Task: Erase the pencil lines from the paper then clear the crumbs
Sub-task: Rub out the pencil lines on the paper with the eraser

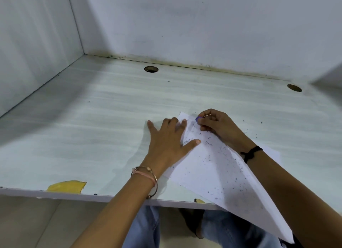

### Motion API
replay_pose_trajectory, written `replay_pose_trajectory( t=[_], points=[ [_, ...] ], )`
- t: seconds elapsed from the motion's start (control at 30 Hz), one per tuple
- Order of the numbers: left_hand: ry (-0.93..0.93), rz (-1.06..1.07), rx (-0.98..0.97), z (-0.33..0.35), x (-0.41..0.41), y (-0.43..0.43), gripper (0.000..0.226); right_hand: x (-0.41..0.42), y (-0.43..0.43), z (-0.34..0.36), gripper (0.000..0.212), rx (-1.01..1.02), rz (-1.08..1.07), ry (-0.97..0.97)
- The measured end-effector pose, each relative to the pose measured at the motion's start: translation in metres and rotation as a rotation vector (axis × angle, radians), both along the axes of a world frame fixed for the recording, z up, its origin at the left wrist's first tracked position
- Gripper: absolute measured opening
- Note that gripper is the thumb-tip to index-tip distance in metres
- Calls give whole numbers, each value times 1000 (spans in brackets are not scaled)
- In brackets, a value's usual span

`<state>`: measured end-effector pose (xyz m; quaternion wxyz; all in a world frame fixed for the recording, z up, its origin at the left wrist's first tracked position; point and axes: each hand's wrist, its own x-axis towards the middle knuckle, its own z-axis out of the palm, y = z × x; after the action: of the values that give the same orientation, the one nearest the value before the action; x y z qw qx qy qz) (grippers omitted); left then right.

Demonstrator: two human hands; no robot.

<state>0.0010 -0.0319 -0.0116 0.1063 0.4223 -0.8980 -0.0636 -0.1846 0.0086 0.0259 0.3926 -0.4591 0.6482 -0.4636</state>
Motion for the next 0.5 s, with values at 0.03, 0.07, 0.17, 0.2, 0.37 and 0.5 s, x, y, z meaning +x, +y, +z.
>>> replay_pose_trajectory(
  t=[0.03,0.07,0.17,0.2,0.37,0.5],
  points=[
    [1,6,-45,2,-2,-1,88,1,0,-1,5,-2,13,21],
    [15,11,-66,2,-4,-2,92,3,0,-2,4,-3,27,33],
    [74,-17,-15,-4,-5,-2,101,2,5,1,5,5,30,10],
    [84,-33,10,-5,-4,-1,98,3,8,3,5,11,28,13],
    [36,-63,101,-6,-3,1,93,28,18,9,4,-76,46,452],
    [-31,-65,96,-7,-5,0,102,40,14,10,6,3,157,679]
  ],
)
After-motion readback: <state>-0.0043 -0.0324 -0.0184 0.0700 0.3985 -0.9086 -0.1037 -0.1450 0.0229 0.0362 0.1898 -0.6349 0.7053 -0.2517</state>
